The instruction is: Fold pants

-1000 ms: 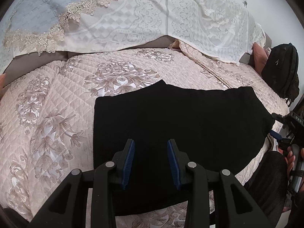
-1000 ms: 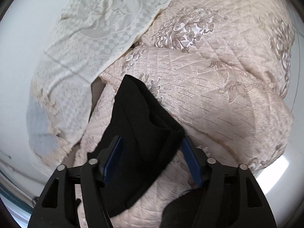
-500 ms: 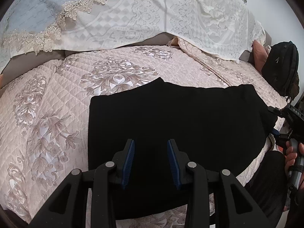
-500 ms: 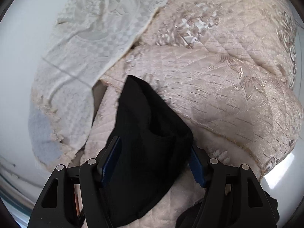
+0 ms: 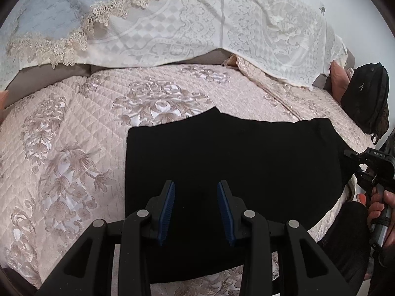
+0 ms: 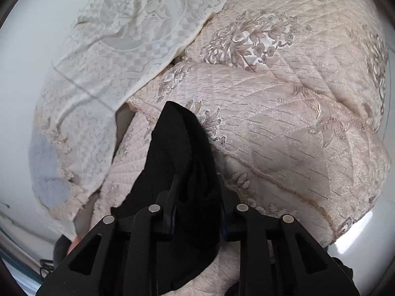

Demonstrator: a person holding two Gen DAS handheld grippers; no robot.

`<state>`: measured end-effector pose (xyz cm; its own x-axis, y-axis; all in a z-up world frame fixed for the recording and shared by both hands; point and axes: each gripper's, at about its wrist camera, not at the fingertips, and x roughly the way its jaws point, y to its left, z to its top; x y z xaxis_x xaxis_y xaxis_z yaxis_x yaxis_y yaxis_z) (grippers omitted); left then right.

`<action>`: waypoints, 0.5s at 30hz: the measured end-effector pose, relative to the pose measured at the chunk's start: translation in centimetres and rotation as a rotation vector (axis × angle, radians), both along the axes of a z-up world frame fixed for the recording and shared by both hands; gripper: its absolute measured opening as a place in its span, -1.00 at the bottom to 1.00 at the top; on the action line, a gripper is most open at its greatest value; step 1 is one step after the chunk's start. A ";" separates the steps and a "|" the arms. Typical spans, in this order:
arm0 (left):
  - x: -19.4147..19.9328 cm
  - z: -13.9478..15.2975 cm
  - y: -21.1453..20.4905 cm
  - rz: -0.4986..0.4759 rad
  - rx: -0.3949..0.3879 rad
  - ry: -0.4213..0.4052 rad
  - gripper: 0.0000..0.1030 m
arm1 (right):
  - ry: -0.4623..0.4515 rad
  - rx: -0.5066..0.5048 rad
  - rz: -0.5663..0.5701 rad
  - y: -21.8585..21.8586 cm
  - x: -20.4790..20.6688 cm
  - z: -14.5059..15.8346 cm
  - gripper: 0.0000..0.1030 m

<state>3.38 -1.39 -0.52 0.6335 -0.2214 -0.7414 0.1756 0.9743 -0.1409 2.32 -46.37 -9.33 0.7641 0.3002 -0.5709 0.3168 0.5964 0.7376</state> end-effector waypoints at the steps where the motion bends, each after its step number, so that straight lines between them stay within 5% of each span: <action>1: 0.0 0.0 0.1 0.002 0.001 0.000 -0.26 | -0.007 -0.002 0.001 0.0 -0.1 0.1 -0.55; 15: -0.3 -0.1 2.3 0.049 -0.024 -0.002 -0.26 | -0.118 -0.070 0.092 3.1 0.3 5.1 -0.60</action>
